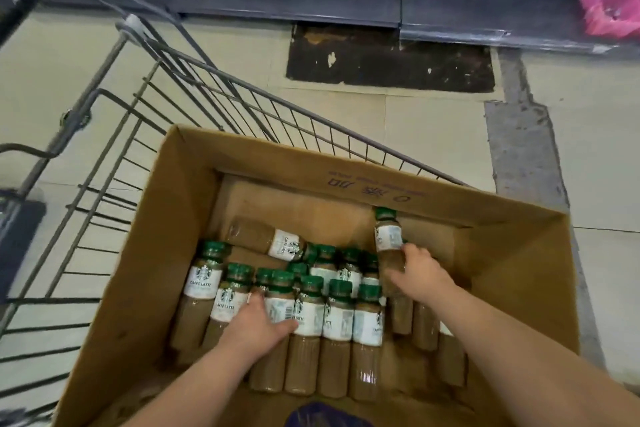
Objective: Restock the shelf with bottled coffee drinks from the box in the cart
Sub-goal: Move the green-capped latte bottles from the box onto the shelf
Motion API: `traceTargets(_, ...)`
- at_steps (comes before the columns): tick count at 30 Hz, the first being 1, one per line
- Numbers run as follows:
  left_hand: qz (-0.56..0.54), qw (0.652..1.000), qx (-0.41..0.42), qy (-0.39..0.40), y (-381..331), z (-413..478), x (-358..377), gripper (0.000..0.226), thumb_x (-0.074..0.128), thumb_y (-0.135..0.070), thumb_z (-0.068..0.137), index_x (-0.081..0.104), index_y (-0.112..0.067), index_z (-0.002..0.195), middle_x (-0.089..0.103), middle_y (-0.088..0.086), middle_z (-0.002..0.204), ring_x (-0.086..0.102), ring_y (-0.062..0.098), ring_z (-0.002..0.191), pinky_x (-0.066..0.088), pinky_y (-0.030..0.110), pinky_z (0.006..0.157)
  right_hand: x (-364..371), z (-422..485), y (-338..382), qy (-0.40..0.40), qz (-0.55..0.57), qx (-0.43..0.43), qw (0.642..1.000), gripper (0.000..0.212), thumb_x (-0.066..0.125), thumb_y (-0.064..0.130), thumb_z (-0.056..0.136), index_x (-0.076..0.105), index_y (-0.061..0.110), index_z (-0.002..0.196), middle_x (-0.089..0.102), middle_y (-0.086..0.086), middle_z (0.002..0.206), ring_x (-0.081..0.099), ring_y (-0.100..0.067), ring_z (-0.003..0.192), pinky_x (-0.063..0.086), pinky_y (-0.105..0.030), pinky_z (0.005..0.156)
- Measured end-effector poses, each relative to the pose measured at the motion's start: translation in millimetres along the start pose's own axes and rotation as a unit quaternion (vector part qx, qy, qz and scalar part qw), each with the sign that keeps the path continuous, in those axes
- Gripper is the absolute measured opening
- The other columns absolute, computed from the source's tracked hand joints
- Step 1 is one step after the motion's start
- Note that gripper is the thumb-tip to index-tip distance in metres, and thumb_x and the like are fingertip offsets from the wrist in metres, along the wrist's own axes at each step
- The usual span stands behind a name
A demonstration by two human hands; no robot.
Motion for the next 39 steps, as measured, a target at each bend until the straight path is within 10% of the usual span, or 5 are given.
traceTargets(10,-0.059,0.996,-0.050,-0.054,6,17,14,0.096,0.082,-0.045,0.065,0.031,-0.010,0.139,0.046,0.010,0.136,0.048,0.028,0.124,0.044,0.040,0.103,21,54,0,-0.024,0.103,0.073,0.992,0.095,0.066,0.053,0.080,0.012,0.013,0.147,0.027,-0.017,0.148,0.037,-0.036,0.133,0.041,-0.040,0.100)
traceTargets(16,-0.061,0.996,-0.044,-0.040,5,15,9,0.087,0.078,-0.040,0.072,0.031,-0.009,0.138,0.046,0.012,0.133,0.050,0.027,0.119,0.045,0.035,0.097,24,50,-6,-0.001,0.139,0.072,0.988,0.074,0.073,0.035,0.075,0.037,0.010,0.134,0.046,-0.017,0.131,0.050,-0.034,0.118,0.046,-0.042,0.097)
traceTargets(23,-0.112,0.991,0.034,-0.062,-24,-7,-11,0.041,0.076,-0.025,0.074,0.044,-0.024,0.099,0.060,-0.010,0.082,0.054,0.003,0.071,0.040,0.017,0.056,22,0,-7,-0.008,0.224,0.029,0.974,0.059,0.075,0.026,0.071,0.047,0.011,0.121,0.058,-0.008,0.110,0.058,-0.024,0.097,0.046,-0.032,0.076)
traceTargets(39,-0.149,0.964,0.219,-0.020,-87,-86,-68,0.041,0.074,-0.019,0.076,0.036,-0.033,0.079,0.058,-0.009,0.083,0.061,0.016,0.078,0.050,0.030,0.071,-24,-155,18,-0.170,0.386,-0.009,0.907,0.034,0.068,0.011,0.078,0.047,0.021,0.103,0.059,0.000,0.095,0.056,-0.014,0.083,0.043,-0.025,0.065)
Point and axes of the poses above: each hand's wrist, its own z-axis towards the middle knuckle, its own x-axis out of the palm, y = z × x, the point moved 6 cm from there along z, towards the middle knuckle
